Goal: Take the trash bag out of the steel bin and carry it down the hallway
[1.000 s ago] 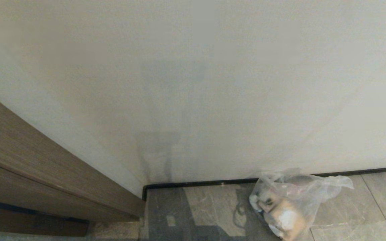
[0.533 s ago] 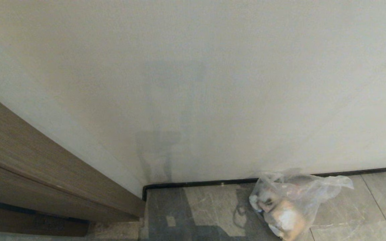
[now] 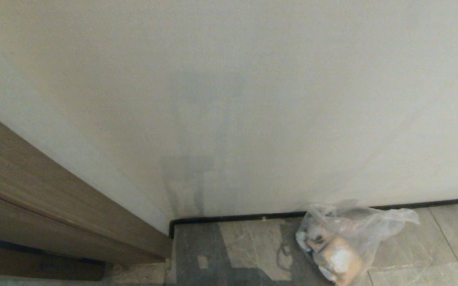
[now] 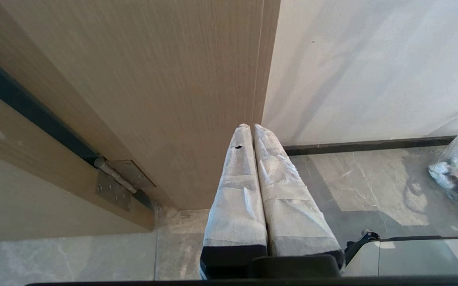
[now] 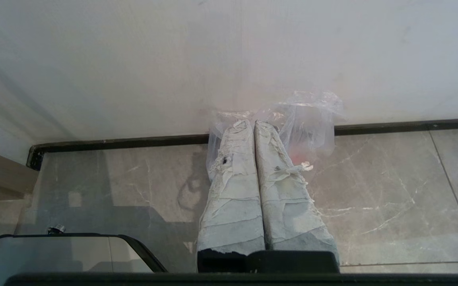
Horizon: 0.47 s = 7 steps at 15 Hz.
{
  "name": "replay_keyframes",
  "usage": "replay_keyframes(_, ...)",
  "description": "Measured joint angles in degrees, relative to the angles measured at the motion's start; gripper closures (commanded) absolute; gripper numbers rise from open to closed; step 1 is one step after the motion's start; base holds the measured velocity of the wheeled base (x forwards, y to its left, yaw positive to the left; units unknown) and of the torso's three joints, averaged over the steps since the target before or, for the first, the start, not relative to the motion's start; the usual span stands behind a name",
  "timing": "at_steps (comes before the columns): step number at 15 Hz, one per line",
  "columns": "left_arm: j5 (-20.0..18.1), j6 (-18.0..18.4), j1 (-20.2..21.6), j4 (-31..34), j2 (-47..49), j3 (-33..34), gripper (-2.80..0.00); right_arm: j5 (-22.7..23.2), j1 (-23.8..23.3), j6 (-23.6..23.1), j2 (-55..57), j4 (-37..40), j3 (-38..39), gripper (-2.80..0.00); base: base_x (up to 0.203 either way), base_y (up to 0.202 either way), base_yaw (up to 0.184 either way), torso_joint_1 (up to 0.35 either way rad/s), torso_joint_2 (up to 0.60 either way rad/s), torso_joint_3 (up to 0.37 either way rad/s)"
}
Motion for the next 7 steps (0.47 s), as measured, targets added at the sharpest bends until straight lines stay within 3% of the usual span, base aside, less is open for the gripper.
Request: replay_keyframes(7,0.00,-0.05,0.00,0.02,0.00,0.00,0.00,-0.02,0.00,-0.02,0.00,0.00,0.00,0.00,0.000,0.000,0.000,0.000,0.00,0.000)
